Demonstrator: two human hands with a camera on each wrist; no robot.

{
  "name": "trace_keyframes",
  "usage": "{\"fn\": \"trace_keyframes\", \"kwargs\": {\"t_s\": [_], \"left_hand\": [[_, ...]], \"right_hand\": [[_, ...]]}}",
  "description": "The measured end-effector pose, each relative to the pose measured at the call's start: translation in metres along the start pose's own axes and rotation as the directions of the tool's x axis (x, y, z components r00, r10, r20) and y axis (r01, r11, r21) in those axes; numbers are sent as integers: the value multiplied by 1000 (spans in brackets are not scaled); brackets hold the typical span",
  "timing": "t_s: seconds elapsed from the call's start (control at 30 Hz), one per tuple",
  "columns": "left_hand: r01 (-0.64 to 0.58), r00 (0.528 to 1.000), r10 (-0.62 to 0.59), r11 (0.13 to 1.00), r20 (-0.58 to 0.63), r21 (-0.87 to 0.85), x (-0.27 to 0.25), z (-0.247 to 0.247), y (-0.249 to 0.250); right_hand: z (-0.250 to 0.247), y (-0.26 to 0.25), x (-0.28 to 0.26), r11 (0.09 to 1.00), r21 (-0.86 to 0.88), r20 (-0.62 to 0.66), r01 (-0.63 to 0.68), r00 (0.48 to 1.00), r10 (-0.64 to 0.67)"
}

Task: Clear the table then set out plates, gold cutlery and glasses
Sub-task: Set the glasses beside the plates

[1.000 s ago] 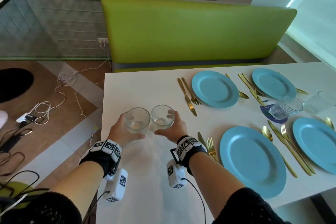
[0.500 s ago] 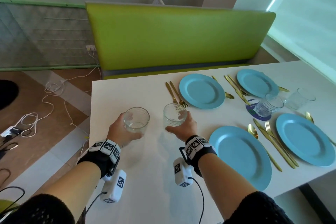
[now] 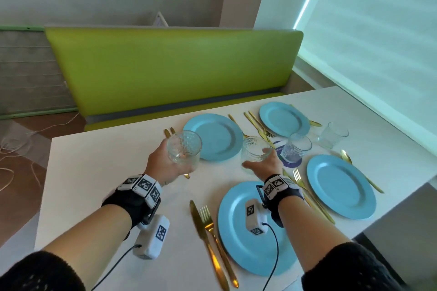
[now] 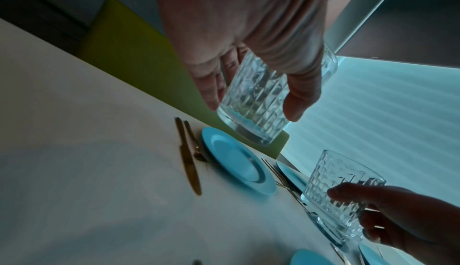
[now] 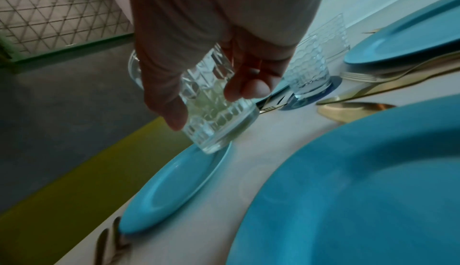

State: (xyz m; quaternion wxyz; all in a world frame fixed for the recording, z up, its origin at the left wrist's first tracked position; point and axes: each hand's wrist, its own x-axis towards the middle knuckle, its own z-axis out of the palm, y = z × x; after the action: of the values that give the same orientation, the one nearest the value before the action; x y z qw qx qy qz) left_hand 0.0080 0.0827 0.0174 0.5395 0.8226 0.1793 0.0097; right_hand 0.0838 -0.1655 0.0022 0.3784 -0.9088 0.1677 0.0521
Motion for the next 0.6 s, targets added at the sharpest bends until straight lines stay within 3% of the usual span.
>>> {"fn": "trace_keyframes", "kwargs": {"t_s": [0.3,0.6], "left_hand": [[8,1000,-8,1000,12,13,32,52,21],[24,999,-27,997,30,71,40,73,28]], "right_hand": [[-21,24,58,994,0,6,-107,994,107],[-17,37,83,994,10,14,-110,994,110]]}}
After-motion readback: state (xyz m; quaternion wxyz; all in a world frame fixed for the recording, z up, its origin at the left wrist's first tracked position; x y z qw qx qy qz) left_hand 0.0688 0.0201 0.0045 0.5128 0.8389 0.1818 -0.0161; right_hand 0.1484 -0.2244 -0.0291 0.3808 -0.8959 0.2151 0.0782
